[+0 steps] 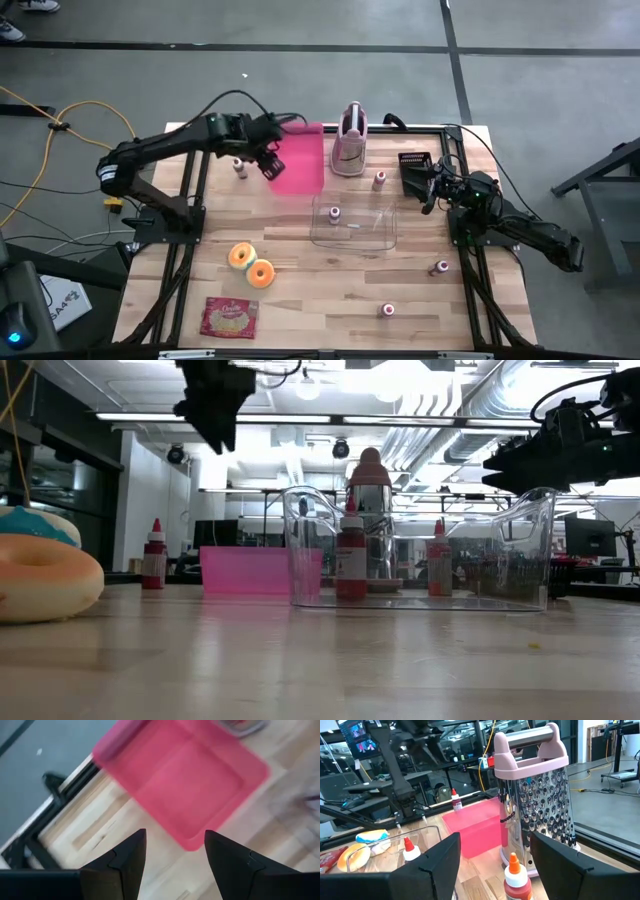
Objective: Pick & Place Food Item
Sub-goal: Put the top red food coloring bottle into the transparent bin
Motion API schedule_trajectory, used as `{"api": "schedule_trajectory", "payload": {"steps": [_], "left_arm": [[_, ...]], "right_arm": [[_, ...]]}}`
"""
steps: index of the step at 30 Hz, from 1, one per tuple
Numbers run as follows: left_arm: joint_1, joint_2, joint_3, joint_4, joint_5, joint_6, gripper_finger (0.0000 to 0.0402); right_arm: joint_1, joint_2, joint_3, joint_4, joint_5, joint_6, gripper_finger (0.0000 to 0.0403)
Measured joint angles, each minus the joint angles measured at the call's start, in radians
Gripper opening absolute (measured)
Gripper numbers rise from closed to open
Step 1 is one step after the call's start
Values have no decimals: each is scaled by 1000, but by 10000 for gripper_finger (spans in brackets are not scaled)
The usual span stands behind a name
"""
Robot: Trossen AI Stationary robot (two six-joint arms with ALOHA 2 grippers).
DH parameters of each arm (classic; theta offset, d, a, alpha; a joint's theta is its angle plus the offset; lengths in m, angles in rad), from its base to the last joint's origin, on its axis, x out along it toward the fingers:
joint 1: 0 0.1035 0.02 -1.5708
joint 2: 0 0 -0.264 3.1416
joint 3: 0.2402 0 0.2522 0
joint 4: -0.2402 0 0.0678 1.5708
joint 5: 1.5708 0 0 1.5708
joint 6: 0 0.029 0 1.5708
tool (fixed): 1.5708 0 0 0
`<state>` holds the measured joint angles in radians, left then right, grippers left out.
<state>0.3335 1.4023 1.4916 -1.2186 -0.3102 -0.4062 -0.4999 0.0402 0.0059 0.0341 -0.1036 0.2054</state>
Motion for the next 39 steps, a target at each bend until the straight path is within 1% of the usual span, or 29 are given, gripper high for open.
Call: {"api": "schedule_trajectory", "payload": {"steps": [3,8,12,15,20,22,39], "left_arm": [[47,-24,-42,-3,-1,-32,193],[151,-120,-157,10,0,-36,193],[222,-195,-246,51,43,-16,193],[265,-216,-307,98,74,-9,193],[327,-207,-369,178,124,37,193],[345,-192,-378,187,125,39,193],[426,-82,-382,228,194,92,193]], "right_arm": [[0,0,0,0,0,0,227],[0,0,0,0,0,0,227],[0,0,0,0,0,0,227],[0,0,0,0,0,0,227],[0,0,0,0,0,0,227],[0,0,0,0,0,0,227],[0,0,0,0,0,0,227]]}}
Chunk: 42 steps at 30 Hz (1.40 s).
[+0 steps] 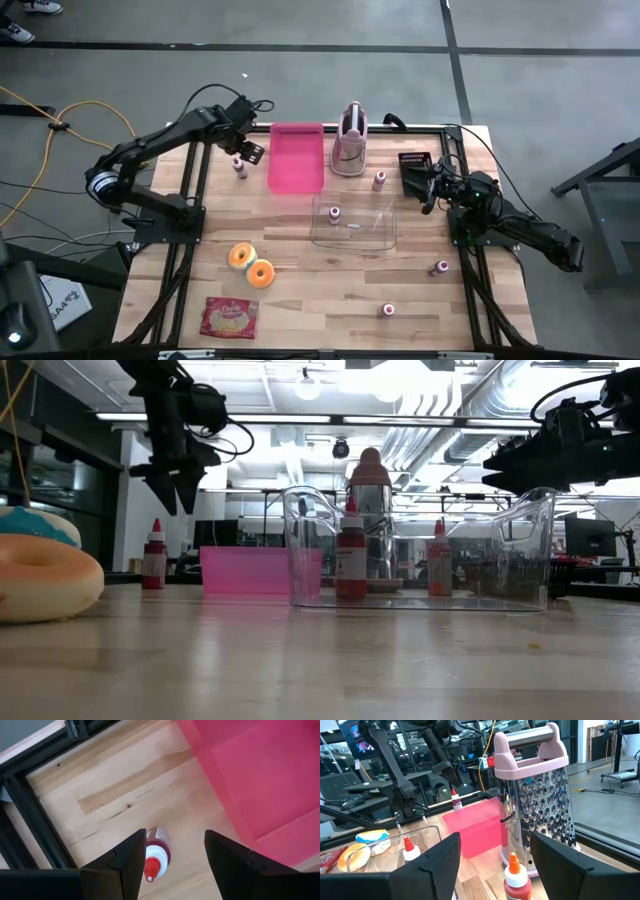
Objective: Pick & Place Food Item
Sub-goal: Put the top red food coloring bottle into the transparent bin
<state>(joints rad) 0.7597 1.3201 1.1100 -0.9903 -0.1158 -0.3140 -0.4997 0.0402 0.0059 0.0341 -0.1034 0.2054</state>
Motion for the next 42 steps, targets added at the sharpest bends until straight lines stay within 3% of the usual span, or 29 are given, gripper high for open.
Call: {"api": "schedule_trajectory", "payload": {"steps": [33,42], "left_arm": [[42,98,-2,-83,-17,12,193],[42,98,-55,-75,10,10,193]], "right_arm": [[0,0,0,0,0,0,227],[0,0,0,0,0,0,227]]}}
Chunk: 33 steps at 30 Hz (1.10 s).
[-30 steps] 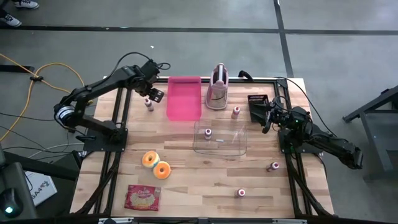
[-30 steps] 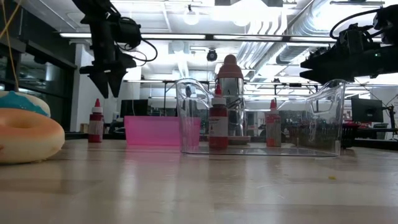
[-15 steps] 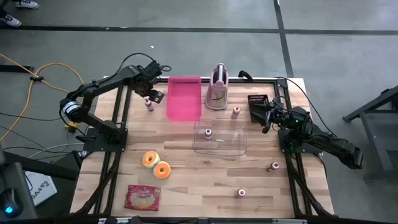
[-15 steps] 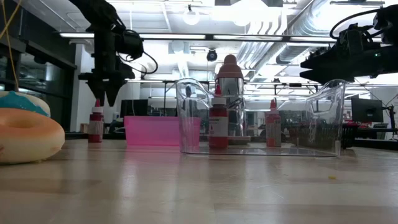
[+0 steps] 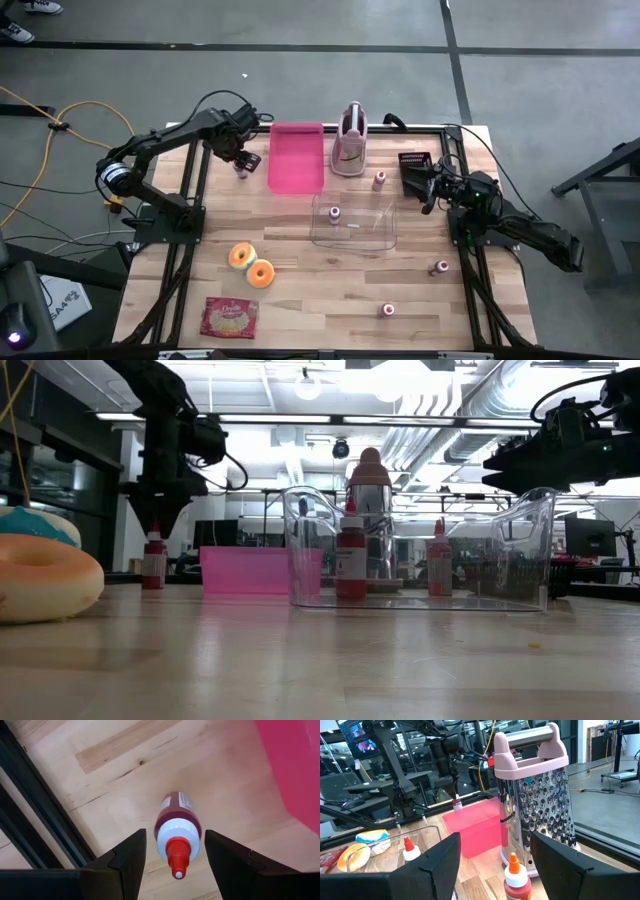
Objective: Pick & Place Food Item
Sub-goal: Put the top red food coloring bottle into the transparent bin
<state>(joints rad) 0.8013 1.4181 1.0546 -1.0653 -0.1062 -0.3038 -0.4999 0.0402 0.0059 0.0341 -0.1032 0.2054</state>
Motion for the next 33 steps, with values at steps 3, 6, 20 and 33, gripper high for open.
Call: {"api": "schedule_trajectory", "payload": {"steps": [3,6,20,33], "left_arm": [[0,0,0,0,0,0,193],[0,0,0,0,1,1,193],[-8,0,0,8,30,0,193],[-8,0,0,-16,26,0,193]], "right_arm": [[0,0,0,0,0,0,227],[0,0,0,0,0,0,227],[0,0,0,0,0,0,227],[0,0,0,0,0,0,227]]}}
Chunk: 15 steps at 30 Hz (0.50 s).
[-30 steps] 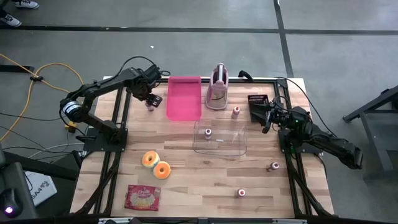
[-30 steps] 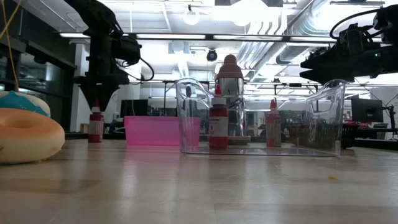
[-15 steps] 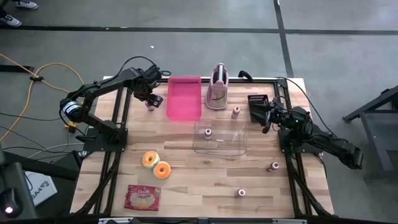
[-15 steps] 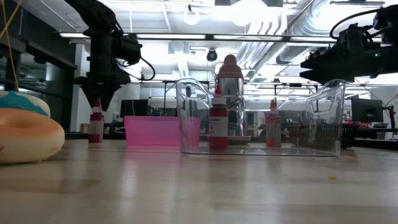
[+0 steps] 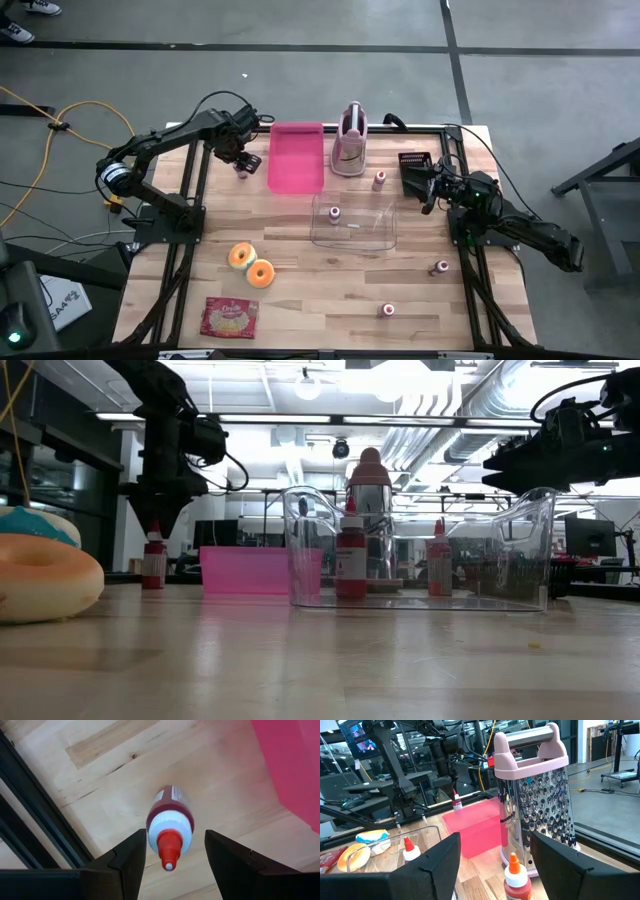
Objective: Pick & Place Food Item
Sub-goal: Put the top red food coloring bottle into the transparent bin
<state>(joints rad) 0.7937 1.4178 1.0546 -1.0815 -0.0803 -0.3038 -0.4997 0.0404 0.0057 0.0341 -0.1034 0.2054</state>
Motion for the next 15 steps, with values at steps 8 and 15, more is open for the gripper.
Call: {"api": "schedule_trajectory", "payload": {"steps": [8,15], "left_arm": [[17,0,0,-7,-3,14,193],[27,0,0,-6,-1,19,191]], "right_arm": [[0,0,0,0,0,0,227],[0,0,0,0,0,0,227]]}}
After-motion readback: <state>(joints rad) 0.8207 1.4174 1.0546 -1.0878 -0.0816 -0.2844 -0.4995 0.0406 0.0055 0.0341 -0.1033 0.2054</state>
